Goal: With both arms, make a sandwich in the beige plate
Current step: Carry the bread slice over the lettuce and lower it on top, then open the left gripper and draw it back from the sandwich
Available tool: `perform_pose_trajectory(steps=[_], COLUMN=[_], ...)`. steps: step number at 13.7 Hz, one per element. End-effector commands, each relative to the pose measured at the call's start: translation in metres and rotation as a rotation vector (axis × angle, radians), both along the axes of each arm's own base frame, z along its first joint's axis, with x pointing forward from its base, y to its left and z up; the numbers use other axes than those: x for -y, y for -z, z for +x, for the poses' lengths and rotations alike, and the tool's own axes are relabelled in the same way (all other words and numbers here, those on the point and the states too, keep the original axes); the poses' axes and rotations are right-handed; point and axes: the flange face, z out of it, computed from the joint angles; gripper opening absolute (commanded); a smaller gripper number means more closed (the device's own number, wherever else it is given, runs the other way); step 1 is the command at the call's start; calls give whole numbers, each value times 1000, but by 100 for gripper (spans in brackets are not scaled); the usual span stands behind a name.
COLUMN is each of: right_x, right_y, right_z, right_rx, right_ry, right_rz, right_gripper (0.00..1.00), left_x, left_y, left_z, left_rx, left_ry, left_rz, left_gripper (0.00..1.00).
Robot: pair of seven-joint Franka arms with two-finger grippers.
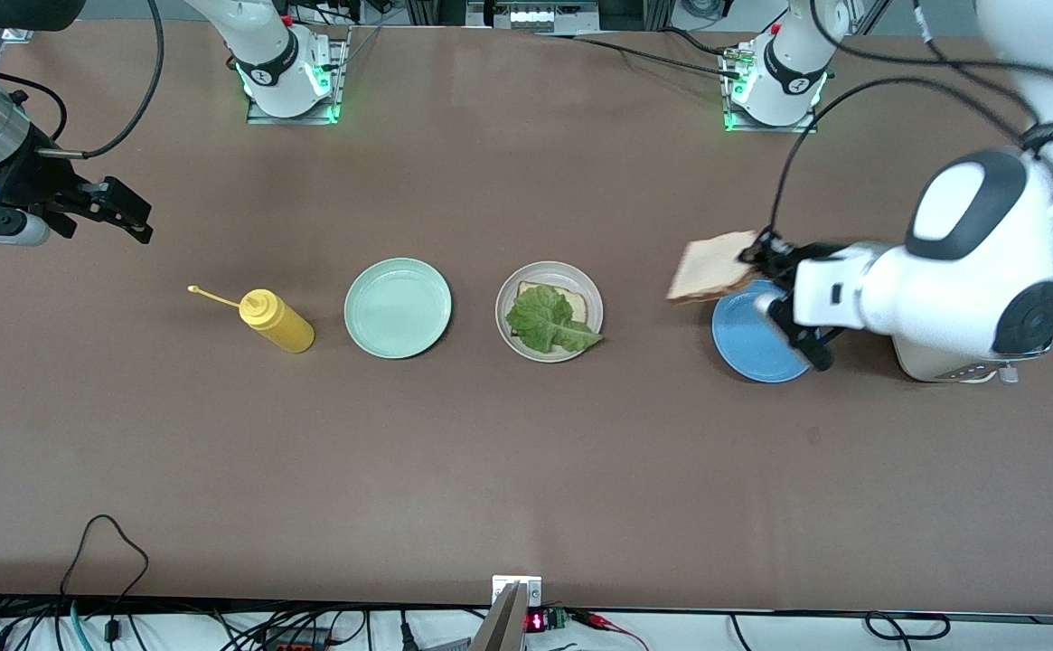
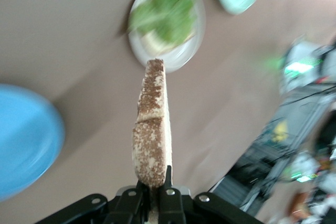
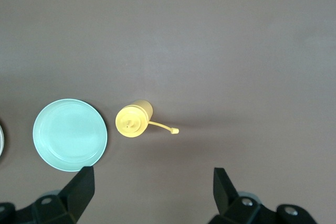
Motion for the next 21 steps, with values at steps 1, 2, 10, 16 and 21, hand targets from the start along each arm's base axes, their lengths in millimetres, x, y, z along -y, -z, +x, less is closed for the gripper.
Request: perform_pose_trajectory(steps=[1, 2, 10, 16, 21], right_x=[1, 0, -1, -4, -6], right_y=[-2, -2, -4, -7, -10], right_z=[-4, -5, -6, -6, -6], right_rx=[3, 1, 2, -1, 6], right_ry=[-14, -18, -86, -96, -97], right_rz=[12, 12, 39, 38, 38], right_gripper=[100, 100, 100, 100, 100], left_x=[39, 65, 139, 126, 103], left_y=[50, 67, 201, 247, 193], left_z=[12, 9, -48, -79, -59], left_rx=[-75, -69, -8, -20, 160], left_ry=[-141, -207, -333, -310, -143], left_rz=[-184, -237, -298, -329, -195], left_gripper=[0, 0, 0, 47, 100])
